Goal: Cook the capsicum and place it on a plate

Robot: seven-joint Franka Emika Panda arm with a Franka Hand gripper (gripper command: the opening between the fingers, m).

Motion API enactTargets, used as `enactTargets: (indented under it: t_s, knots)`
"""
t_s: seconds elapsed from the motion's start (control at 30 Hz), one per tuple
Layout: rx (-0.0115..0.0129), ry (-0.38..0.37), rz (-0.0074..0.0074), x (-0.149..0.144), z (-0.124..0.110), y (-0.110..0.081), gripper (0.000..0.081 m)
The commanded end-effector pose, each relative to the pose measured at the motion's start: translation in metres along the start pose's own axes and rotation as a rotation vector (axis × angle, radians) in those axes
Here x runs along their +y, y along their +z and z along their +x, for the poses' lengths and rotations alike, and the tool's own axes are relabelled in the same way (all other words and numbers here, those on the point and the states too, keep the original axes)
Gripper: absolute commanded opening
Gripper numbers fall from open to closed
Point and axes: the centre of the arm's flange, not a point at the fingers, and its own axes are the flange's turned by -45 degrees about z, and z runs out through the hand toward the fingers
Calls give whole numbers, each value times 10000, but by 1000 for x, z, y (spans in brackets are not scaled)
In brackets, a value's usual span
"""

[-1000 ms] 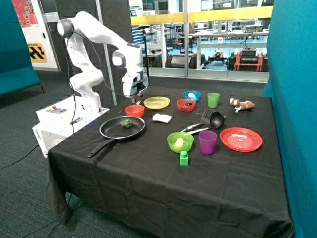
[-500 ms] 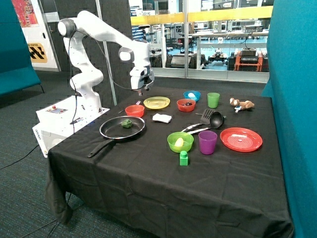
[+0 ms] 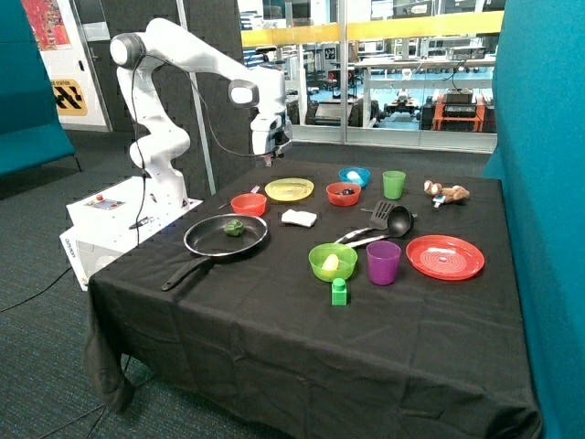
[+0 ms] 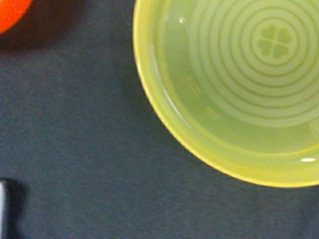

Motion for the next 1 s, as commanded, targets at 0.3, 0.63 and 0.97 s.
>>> enactTargets:
  t_s: [0.3, 0.63, 0.97]
  knots:
    - [-50, -829, 0, -24, 24, -1, 692]
    - [-50, 250, -3, 21, 23, -4, 739]
    - [-50, 708, -4, 59, 12, -8, 6]
